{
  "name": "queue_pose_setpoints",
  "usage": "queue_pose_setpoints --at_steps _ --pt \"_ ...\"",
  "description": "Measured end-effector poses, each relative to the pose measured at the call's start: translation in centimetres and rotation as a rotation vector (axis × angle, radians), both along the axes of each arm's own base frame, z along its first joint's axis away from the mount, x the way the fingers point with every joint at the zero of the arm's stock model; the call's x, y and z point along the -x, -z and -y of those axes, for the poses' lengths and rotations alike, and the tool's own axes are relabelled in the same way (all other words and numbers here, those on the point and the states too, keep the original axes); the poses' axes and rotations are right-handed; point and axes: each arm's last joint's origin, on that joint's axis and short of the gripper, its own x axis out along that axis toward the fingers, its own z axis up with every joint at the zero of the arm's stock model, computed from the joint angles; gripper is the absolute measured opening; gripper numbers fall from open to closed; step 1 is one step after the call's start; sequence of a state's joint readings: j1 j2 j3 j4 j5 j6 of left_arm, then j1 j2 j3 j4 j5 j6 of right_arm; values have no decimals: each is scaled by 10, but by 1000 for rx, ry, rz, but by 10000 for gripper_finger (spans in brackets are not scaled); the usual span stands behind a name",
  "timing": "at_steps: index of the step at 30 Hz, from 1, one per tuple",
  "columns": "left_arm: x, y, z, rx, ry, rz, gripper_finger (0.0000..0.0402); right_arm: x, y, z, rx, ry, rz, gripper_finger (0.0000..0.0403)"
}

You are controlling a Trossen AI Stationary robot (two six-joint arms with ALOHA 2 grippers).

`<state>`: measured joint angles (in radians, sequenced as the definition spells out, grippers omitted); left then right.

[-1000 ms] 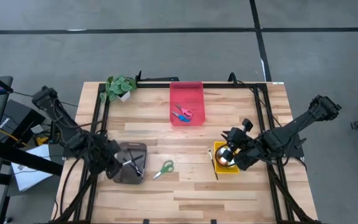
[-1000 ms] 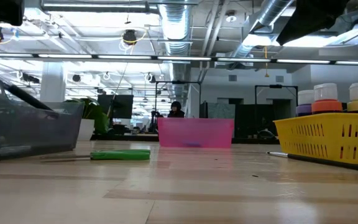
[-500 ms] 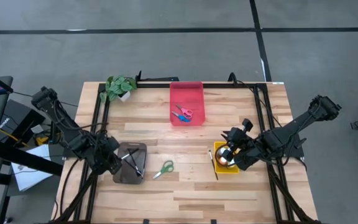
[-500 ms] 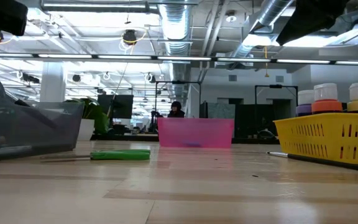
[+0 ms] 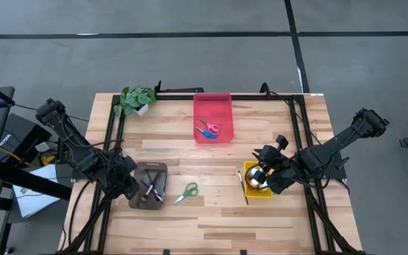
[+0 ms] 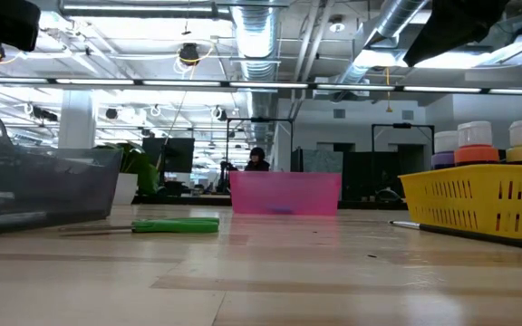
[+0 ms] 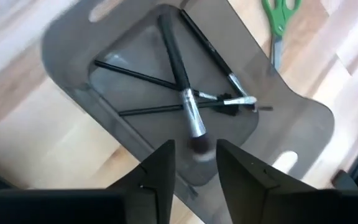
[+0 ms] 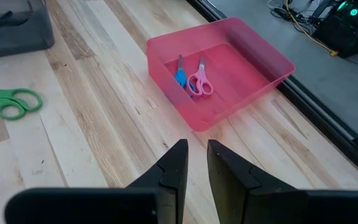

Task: Pick & Place Paint Supplies
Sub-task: Put the green scissors into the pink bin

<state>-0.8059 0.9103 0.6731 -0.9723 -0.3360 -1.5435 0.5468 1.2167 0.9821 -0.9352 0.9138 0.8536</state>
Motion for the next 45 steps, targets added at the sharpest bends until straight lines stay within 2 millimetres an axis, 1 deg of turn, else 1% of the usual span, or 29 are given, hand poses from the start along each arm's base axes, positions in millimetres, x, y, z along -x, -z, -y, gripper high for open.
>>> queue_pose_setpoints --at_steps 3,7,14,19,23,28,30,33,38,43,45 --pt "-1 -1 2 18 43 4 125 0 0 0 6 -6 -5 56" --pt "-6 -4 7 40 104 58 137 0 0 0 10 -10 -8 56" --pt "-18 -15 20 49 308 246 133 0 0 0 15 -13 -11 56" --pt "-28 -31 31 41 468 470 125 0 0 0 26 -23 -21 56" --pt "-36 -49 38 -34 609 705 121 0 0 0 31 -28 -25 56" --pt "-44 -72 40 -158 687 983 122 0 0 0 38 -34 -32 56" --pt "-45 -78 41 -203 704 1048 124 0 0 0 42 -40 -36 56" --pt "-45 -80 41 -255 734 1076 127 0 0 -1 41 -41 -36 56" --pt "-45 -80 41 -287 753 1081 129 0 0 -1 41 -41 -36 56" --pt "-46 -80 41 -290 751 1080 125 0 0 -1 42 -42 -37 56" --pt "-46 -80 40 -314 717 1073 125 0 0 -1 46 -45 -40 56"
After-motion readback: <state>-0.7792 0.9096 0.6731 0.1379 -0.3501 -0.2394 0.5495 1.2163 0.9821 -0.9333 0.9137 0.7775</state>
